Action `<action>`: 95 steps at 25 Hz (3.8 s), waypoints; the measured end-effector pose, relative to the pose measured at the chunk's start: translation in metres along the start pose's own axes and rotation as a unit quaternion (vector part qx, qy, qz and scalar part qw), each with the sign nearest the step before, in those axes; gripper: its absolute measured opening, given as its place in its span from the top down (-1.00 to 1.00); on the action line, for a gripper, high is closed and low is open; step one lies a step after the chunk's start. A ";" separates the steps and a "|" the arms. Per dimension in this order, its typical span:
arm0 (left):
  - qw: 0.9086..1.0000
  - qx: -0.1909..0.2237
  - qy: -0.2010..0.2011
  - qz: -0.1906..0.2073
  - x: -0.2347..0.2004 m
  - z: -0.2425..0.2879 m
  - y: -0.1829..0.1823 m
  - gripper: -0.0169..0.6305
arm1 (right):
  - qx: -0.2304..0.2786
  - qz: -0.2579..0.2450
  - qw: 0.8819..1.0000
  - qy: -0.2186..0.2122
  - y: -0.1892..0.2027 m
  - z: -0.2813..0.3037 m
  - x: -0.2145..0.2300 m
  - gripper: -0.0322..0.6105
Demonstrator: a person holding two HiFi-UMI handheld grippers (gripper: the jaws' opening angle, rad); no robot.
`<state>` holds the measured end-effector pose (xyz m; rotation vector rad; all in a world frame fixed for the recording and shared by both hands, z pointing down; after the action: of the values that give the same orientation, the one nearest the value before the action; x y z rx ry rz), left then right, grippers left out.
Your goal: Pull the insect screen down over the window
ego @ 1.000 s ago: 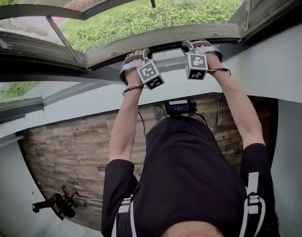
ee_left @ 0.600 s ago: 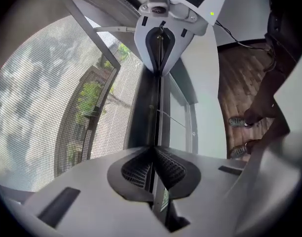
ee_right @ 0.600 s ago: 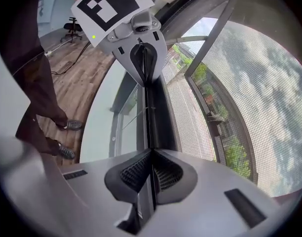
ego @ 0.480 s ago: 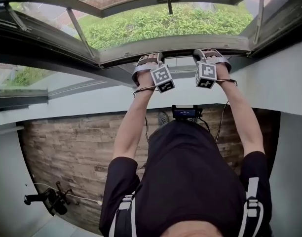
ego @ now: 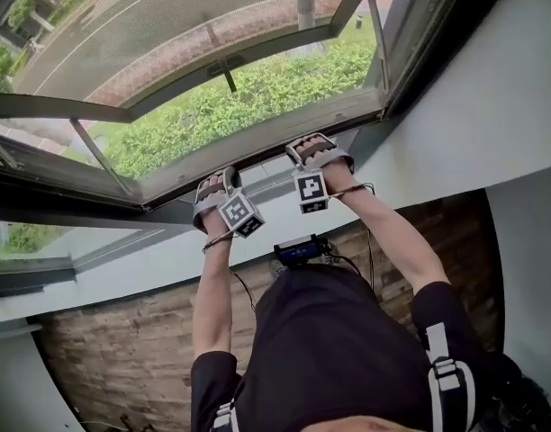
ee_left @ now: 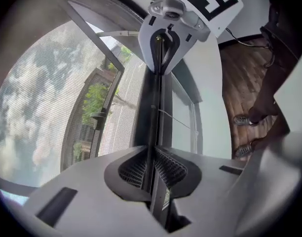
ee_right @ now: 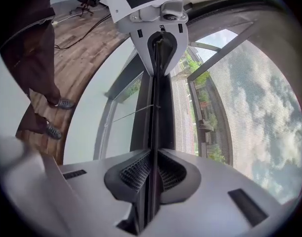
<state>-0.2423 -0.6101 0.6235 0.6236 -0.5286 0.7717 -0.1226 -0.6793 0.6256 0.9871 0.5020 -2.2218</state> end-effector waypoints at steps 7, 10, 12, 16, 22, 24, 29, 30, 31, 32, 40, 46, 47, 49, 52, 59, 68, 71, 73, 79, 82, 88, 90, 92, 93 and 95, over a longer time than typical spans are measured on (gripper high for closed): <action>0.975 0.043 0.001 -0.216 0.027 -0.058 0.010 0.83 | 0.044 0.203 0.978 0.013 0.016 -0.052 -0.032 0.82; 0.937 0.068 -0.002 -0.342 0.044 -0.087 0.017 0.84 | 0.086 0.270 0.959 -0.006 0.015 -0.067 -0.048 0.82; 0.915 0.075 -0.005 -0.396 0.064 -0.102 0.026 0.83 | 0.109 0.303 0.947 -0.012 0.012 -0.080 -0.051 0.82; 0.894 0.072 -0.021 -0.442 0.100 -0.129 0.041 0.84 | 0.144 0.333 0.931 -0.023 0.003 -0.090 -0.067 0.82; 0.863 0.090 -0.056 -0.494 0.122 -0.174 0.061 0.83 | 0.188 0.337 0.922 -0.042 -0.036 -0.108 -0.091 0.82; 0.856 0.095 -0.078 -0.503 0.124 -0.196 0.072 0.83 | 0.204 0.334 0.919 -0.047 -0.054 -0.121 -0.096 0.82; 0.840 0.104 -0.120 -0.519 0.143 -0.269 0.120 0.75 | 0.225 0.338 0.912 -0.056 -0.110 -0.162 -0.104 0.82; 0.834 0.101 -0.134 -0.525 0.153 -0.287 0.135 0.72 | 0.233 0.336 0.911 -0.058 -0.128 -0.169 -0.107 0.82; 0.827 0.097 -0.151 -0.533 0.166 -0.307 0.154 0.70 | 0.243 0.331 0.910 -0.062 -0.149 -0.177 -0.113 0.82; 0.818 0.094 -0.168 -0.543 0.184 -0.328 0.173 0.69 | 0.255 0.323 0.909 -0.068 -0.173 -0.188 -0.123 0.82; 0.738 0.060 -0.252 -0.623 0.326 -0.512 0.317 0.68 | 0.345 0.272 0.887 -0.142 -0.374 -0.317 -0.215 0.82; 0.702 0.079 -0.314 -0.634 0.352 -0.608 0.369 0.68 | 0.405 0.224 0.872 -0.159 -0.481 -0.388 -0.221 0.82; 0.701 0.084 -0.315 -0.634 0.350 -0.623 0.369 0.68 | 0.409 0.217 0.871 -0.161 -0.490 -0.401 -0.217 0.82; 0.703 0.090 -0.321 -0.628 0.339 -0.635 0.373 0.68 | 0.418 0.212 0.867 -0.170 -0.507 -0.406 -0.207 0.82; 0.703 0.089 -0.322 -0.628 0.342 -0.619 0.393 0.68 | 0.419 0.215 0.862 -0.187 -0.529 -0.380 -0.213 0.82; 0.731 0.063 -0.282 -0.618 0.318 -0.586 0.447 0.68 | 0.411 0.274 0.842 -0.216 -0.573 -0.323 -0.213 0.83; 0.812 0.093 -0.173 -0.550 0.229 -0.490 0.467 0.68 | 0.343 0.408 0.825 -0.188 -0.550 -0.239 -0.194 0.83; 0.835 0.121 -0.130 -0.521 0.211 -0.461 0.448 0.68 | 0.314 0.443 0.826 -0.152 -0.519 -0.235 -0.186 0.83; 0.851 0.141 -0.097 -0.496 0.200 -0.451 0.428 0.68 | 0.289 0.478 0.821 -0.120 -0.490 -0.245 -0.184 0.83; 0.891 0.227 0.006 -0.392 0.180 -0.436 0.355 0.69 | 0.202 0.616 0.761 -0.013 -0.396 -0.291 -0.198 0.83; 0.890 0.271 0.063 -0.362 0.197 -0.433 0.320 0.69 | 0.161 0.691 0.704 0.035 -0.357 -0.336 -0.231 0.83; 0.860 0.331 0.144 -0.360 0.253 -0.458 0.284 0.69 | 0.106 0.778 0.614 0.087 -0.335 -0.440 -0.311 0.83; 0.851 0.344 0.157 -0.364 0.272 -0.473 0.280 0.69 | 0.094 0.787 0.602 0.099 -0.336 -0.469 -0.331 0.84; 0.843 0.352 0.168 -0.369 0.289 -0.486 0.278 0.69 | 0.085 0.795 0.591 0.106 -0.338 -0.488 -0.349 0.85; 0.841 0.355 0.172 -0.371 0.297 -0.491 0.278 0.69 | 0.085 0.798 0.586 0.109 -0.340 -0.495 -0.355 0.86; 0.841 0.354 0.174 -0.369 0.307 -0.504 0.279 0.69 | 0.094 0.798 0.585 0.114 -0.344 -0.506 -0.358 0.87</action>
<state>-0.1657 0.0346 0.5565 1.2441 0.3777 0.2918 0.0808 -0.0010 0.6003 1.0690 -0.4938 -0.4535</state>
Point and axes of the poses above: the fingertips, and each gripper's own axes: z forward along the fingers, x to its right, y out of its underside, the point moved 2 cm from there along -z, backward along the fingers, and after that the axes turned 11 degrees about -z, right-handed, at the moved point
